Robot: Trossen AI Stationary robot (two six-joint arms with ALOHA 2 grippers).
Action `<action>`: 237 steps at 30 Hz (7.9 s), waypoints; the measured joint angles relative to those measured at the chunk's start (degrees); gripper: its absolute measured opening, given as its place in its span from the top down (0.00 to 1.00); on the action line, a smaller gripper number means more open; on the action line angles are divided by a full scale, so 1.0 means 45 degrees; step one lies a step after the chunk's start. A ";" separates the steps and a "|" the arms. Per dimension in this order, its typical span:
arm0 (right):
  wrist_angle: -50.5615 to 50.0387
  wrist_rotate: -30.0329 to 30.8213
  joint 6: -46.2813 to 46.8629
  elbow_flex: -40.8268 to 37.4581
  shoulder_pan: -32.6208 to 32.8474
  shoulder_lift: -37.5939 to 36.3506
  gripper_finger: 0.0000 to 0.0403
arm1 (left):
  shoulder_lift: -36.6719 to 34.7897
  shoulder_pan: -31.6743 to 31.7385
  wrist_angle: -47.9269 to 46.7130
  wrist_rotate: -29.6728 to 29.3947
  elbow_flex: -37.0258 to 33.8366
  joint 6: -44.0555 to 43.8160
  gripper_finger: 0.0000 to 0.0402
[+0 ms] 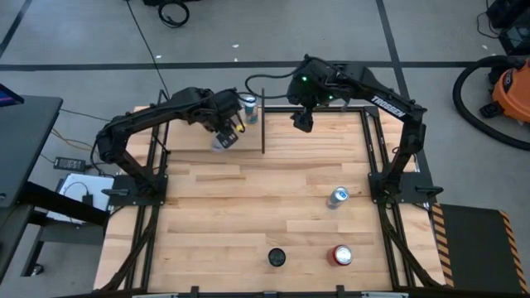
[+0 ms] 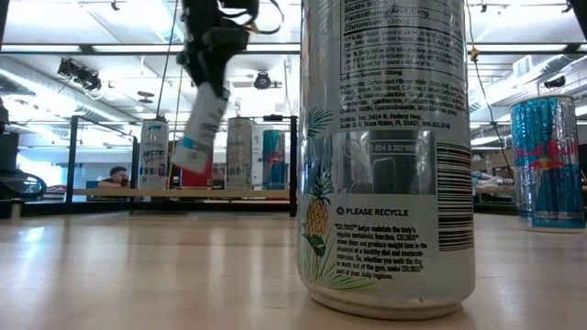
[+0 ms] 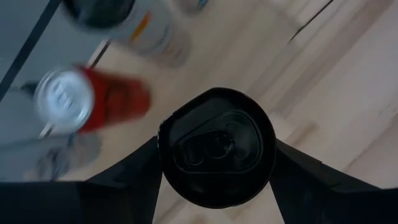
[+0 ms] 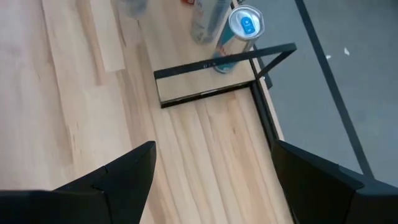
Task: Place canned beverage on shelf
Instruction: Put the blue-white soda can on the shelf aligned with the other blue-white soda can
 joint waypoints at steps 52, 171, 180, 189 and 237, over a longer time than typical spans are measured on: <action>0.0604 -0.0430 0.0963 -0.0022 -0.0403 -0.0078 0.19 | -1.0195 0.0402 0.2282 -0.1321 -0.7399 -0.0250 0.37; 0.0929 -0.0613 0.0627 -0.0017 -0.0403 -0.0080 0.19 | -0.7478 0.4617 0.3382 -0.0797 -0.7961 -0.1578 0.32; 0.0928 -0.0613 0.0627 -0.0017 -0.0403 -0.0082 0.19 | -0.7488 0.6004 0.3500 0.1027 -0.7932 0.2068 0.37; 0.0924 -0.0615 0.0667 -0.0017 -0.0403 -0.0083 0.19 | -0.7497 0.7213 0.3334 0.2080 -0.7825 0.5534 0.36; 0.0934 -0.0702 0.0782 -0.0017 -0.0400 -0.0083 0.19 | -0.7016 0.8990 0.2615 0.4672 -0.7315 1.0659 0.36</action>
